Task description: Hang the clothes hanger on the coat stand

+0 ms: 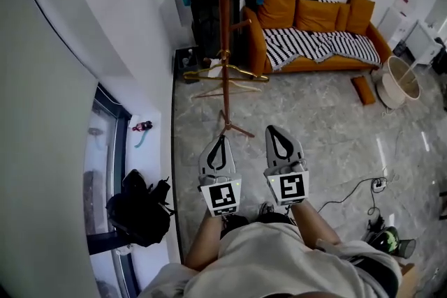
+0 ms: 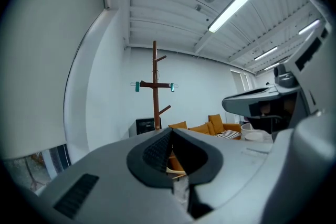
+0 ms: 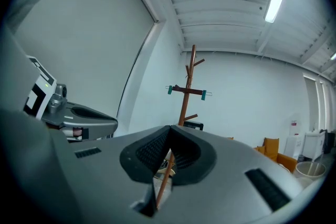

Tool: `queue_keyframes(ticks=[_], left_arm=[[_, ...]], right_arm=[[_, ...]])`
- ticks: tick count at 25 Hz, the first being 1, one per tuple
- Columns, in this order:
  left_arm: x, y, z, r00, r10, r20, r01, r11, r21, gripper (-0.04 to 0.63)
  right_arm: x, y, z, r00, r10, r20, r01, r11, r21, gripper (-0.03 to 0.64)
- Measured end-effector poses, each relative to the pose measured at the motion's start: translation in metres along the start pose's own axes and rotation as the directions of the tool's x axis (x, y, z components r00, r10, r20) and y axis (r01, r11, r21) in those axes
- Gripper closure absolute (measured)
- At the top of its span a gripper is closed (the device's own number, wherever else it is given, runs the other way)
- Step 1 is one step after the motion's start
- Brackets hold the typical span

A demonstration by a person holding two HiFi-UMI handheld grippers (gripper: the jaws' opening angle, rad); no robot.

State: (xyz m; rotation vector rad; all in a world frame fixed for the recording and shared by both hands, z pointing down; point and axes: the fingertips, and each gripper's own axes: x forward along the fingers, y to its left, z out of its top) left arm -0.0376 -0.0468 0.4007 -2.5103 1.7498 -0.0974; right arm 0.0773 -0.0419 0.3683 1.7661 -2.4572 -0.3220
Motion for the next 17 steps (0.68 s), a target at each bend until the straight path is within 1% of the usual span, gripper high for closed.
queue_keyframes(ticks=[3, 6, 9, 12, 17], left_arm=[[0.005, -0.005, 0.005, 1.000, 0.006, 0.009, -0.006, 1.000, 0.006, 0.586], [0.009, -0.004, 0.010, 1.000, 0.015, 0.016, -0.015, 1.000, 0.018, 0.586], [0.012, -0.003, 0.014, 1.000, 0.019, 0.020, -0.019, 1.000, 0.015, 0.587], [0.016, -0.010, 0.015, 1.000, 0.000, 0.025, 0.000, 1.000, 0.022, 0.586], [0.031, -0.018, 0.018, 0.998, -0.033, 0.047, 0.031, 0.999, 0.032, 0.588]], right_arm=[[0.000, -0.006, 0.004, 1.000, 0.011, 0.007, -0.011, 1.000, -0.021, 0.612], [-0.002, -0.009, 0.013, 1.000, 0.014, 0.019, -0.012, 0.998, -0.064, 0.612], [-0.003, -0.010, 0.015, 1.000, 0.018, 0.020, -0.016, 0.997, -0.074, 0.612], [0.000, -0.010, 0.014, 1.000, 0.022, 0.009, -0.021, 0.997, -0.074, 0.612], [0.014, -0.016, 0.020, 0.999, 0.013, 0.047, -0.009, 0.996, -0.087, 0.612]])
